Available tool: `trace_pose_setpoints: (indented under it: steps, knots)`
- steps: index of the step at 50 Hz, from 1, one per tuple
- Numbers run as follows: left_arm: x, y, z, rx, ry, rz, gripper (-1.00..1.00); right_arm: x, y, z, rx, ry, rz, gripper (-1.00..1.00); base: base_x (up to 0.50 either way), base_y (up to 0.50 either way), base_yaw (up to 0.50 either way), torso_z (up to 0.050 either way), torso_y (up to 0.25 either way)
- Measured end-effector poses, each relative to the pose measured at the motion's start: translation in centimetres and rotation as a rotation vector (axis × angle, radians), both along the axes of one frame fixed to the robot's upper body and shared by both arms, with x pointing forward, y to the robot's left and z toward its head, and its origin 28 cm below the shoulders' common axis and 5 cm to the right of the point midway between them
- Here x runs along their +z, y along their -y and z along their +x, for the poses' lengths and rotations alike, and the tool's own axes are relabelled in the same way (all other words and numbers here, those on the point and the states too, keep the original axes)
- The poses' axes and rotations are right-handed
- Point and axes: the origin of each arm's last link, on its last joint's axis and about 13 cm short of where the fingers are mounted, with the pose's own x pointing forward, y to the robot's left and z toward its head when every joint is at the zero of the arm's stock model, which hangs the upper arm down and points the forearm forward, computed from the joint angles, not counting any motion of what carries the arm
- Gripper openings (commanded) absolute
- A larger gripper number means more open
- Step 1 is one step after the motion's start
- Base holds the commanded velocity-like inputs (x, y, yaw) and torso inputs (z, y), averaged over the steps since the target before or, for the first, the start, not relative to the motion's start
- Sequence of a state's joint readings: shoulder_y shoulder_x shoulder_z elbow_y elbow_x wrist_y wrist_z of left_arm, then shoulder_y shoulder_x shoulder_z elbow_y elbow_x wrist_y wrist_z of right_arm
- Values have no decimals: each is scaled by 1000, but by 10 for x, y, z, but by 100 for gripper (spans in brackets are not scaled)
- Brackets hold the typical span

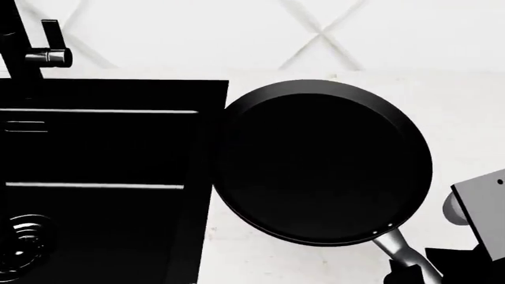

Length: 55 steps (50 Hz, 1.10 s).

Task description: Pick the pan and sponge and place them into the sink. Then turn on the water.

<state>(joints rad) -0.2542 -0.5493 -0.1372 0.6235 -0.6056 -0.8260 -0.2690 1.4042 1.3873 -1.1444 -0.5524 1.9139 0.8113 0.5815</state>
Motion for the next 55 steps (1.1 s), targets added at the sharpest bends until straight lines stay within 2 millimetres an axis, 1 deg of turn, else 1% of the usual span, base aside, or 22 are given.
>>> trace_pose_setpoints:
  steps: [28,55]
  knots:
    - [-1,0,0,3,1,1,100,0,0,-1,4,4,3,-100,82,448,0,1,3]
    - [0,-1,-1,7,2,2,100,-9,0,-5,-4,-21,15,-100,78,469,0,1,2]
